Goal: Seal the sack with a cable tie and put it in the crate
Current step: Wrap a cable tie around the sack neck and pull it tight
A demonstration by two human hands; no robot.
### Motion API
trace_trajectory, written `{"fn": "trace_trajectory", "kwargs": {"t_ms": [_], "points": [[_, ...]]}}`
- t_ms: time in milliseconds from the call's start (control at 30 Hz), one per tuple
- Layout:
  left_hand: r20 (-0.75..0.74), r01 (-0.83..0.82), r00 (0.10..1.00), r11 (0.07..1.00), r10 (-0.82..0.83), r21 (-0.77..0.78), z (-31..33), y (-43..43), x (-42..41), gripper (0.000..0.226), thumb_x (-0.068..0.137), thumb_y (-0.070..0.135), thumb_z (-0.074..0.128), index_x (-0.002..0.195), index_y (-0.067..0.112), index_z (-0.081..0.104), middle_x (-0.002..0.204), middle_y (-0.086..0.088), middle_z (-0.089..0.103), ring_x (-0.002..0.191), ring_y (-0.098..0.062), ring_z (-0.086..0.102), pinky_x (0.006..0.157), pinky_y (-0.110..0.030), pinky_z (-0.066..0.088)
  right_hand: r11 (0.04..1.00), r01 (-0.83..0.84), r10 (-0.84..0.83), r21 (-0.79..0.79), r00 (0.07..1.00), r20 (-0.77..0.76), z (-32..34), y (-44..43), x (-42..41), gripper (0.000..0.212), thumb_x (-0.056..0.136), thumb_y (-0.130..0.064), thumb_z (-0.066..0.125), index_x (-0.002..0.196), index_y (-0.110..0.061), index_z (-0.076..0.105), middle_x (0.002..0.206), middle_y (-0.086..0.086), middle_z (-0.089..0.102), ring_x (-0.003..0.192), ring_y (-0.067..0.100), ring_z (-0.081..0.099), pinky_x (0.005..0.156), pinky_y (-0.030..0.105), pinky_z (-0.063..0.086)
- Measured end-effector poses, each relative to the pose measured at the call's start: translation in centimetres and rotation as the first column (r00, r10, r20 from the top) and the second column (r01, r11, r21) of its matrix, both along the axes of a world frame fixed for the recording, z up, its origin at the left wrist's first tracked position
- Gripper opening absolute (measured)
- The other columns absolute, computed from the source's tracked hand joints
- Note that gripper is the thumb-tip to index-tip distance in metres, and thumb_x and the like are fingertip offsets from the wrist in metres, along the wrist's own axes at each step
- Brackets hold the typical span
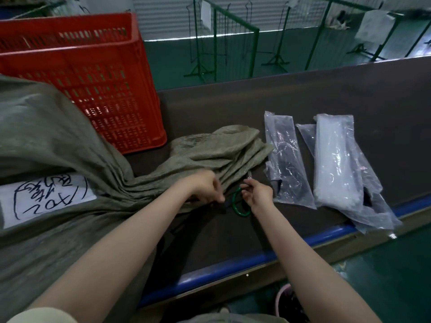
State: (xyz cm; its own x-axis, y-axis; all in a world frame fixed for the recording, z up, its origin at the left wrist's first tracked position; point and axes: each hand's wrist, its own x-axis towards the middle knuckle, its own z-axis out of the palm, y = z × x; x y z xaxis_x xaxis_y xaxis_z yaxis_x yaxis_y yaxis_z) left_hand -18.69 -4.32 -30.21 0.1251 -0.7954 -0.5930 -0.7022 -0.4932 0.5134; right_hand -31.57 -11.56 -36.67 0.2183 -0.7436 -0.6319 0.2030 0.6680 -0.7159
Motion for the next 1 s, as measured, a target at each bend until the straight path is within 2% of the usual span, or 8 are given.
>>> {"fn": "trace_trajectory", "kwargs": {"t_ms": [100, 167, 267, 367, 467, 567, 767, 1000], "points": [[0.093, -0.137, 0.961, 0.747, 0.258, -0.651, 2.2, 1.4, 0.6, 0.023, 0.080, 0.019, 0.067, 0.102, 0.015, 0.064, 0.099, 0.001, 0.066, 0.095, -0.013, 0.062, 0.079, -0.020, 0.044, 0.998, -0.058, 0.058, -0.019, 0.998, -0.007, 0.1, 1.5, 1.2, 0.027, 0.094, -0.007, 0.043, 0.068, -0.006, 0.052, 0.053, 0.008, 0.053, 0.021, 0.004, 0.043, 0.029, 0.009, 0.036], [0.221, -0.064, 0.915, 0.662, 0.338, -0.746, 3.7, 2.5, 1.6, 0.044, 0.078, 0.026, 0.067, 0.118, 0.014, 0.055, 0.119, -0.007, 0.061, 0.112, -0.019, 0.055, 0.091, -0.026, 0.044, 0.989, -0.137, 0.136, -0.049, 0.990, -0.033, -0.2, 2.9, 2.3, 0.028, 0.095, -0.010, 0.042, 0.068, -0.009, 0.052, 0.054, 0.006, 0.051, 0.022, 0.005, 0.045, 0.030, 0.010, 0.037], [0.531, -0.085, 0.830, 0.979, 0.174, -0.187, 3.8, 4.2, 3.6, 0.129, 0.060, 0.052, 0.077, 0.147, 0.015, -0.011, 0.156, -0.022, 0.003, 0.145, -0.036, 0.001, 0.119, -0.043, 0.011, 0.925, -0.357, 0.325, -0.132, 0.922, -0.211, -1.2, 4.4, 3.4, 0.029, 0.095, -0.020, 0.043, 0.069, -0.016, 0.056, 0.068, 0.005, 0.055, 0.046, 0.012, 0.054, 0.039, 0.016, 0.043], [0.623, -0.163, 0.783, 0.965, 0.001, 0.203, 0.9, 5.8, 4.5, 0.150, 0.052, 0.060, 0.078, 0.135, 0.017, -0.040, 0.151, -0.032, -0.020, 0.141, -0.042, -0.019, 0.118, -0.048, -0.008, 0.860, -0.480, 0.406, -0.172, 0.849, -0.338, -1.5, 5.3, 4.4, 0.025, 0.093, -0.028, 0.046, 0.079, -0.018, 0.064, 0.094, 0.008, 0.062, 0.083, 0.022, 0.057, 0.068, 0.029, 0.049], [0.631, -0.163, 0.772, 0.937, -0.074, 0.308, -1.7, 5.9, 4.4, 0.147, 0.054, 0.063, 0.075, 0.135, 0.016, -0.039, 0.154, -0.030, -0.006, 0.144, -0.043, -0.004, 0.118, -0.050, -0.005, 0.870, -0.457, 0.407, -0.187, 0.878, -0.253, -0.5, 5.6, 5.3, 0.024, 0.095, -0.028, 0.045, 0.104, -0.012, 0.061, 0.096, 0.006, 0.061, 0.083, 0.019, 0.056, 0.074, 0.033, 0.048], [0.637, -0.137, 0.768, 0.955, -0.066, 0.263, -2.7, 5.7, 4.6, 0.137, 0.063, 0.062, 0.069, 0.139, 0.012, -0.032, 0.154, -0.017, 0.024, 0.141, -0.034, 0.028, 0.118, -0.049, 0.007, 0.859, -0.446, 0.412, -0.250, 0.893, -0.179, 0.2, 5.5, 5.5, 0.027, 0.097, -0.026, 0.042, 0.079, -0.021, 0.062, 0.085, 0.001, 0.057, 0.077, 0.012, 0.052, 0.074, 0.031, 0.048], [0.315, -0.508, 0.767, 0.829, 0.559, -0.233, -1.5, 5.7, 7.3, 0.075, 0.086, 0.042, 0.050, 0.142, 0.002, 0.019, 0.137, -0.019, 0.046, 0.122, -0.035, 0.050, 0.096, -0.039, 0.043, 0.808, -0.334, 0.264, -0.485, 0.942, -0.209, 0.1, 5.4, 4.1, 0.033, 0.098, -0.018, 0.040, 0.069, -0.018, 0.057, 0.069, 0.000, 0.058, 0.054, 0.007, 0.058, 0.047, 0.014, 0.049], [-0.150, -0.720, 0.690, 0.651, 0.708, -0.242, 1.3, 5.3, 9.4, 0.046, 0.082, 0.026, 0.056, 0.125, 0.013, 0.053, 0.125, -0.011, 0.058, 0.111, -0.029, 0.055, 0.100, -0.035, 0.045, 0.552, -0.777, 0.592, -0.303, 0.621, -0.513, -0.9, 5.8, 4.7, 0.036, 0.095, -0.017, 0.046, 0.062, -0.019, 0.058, 0.060, 0.003, 0.055, 0.035, 0.003, 0.042, 0.037, 0.014, 0.031]]}}
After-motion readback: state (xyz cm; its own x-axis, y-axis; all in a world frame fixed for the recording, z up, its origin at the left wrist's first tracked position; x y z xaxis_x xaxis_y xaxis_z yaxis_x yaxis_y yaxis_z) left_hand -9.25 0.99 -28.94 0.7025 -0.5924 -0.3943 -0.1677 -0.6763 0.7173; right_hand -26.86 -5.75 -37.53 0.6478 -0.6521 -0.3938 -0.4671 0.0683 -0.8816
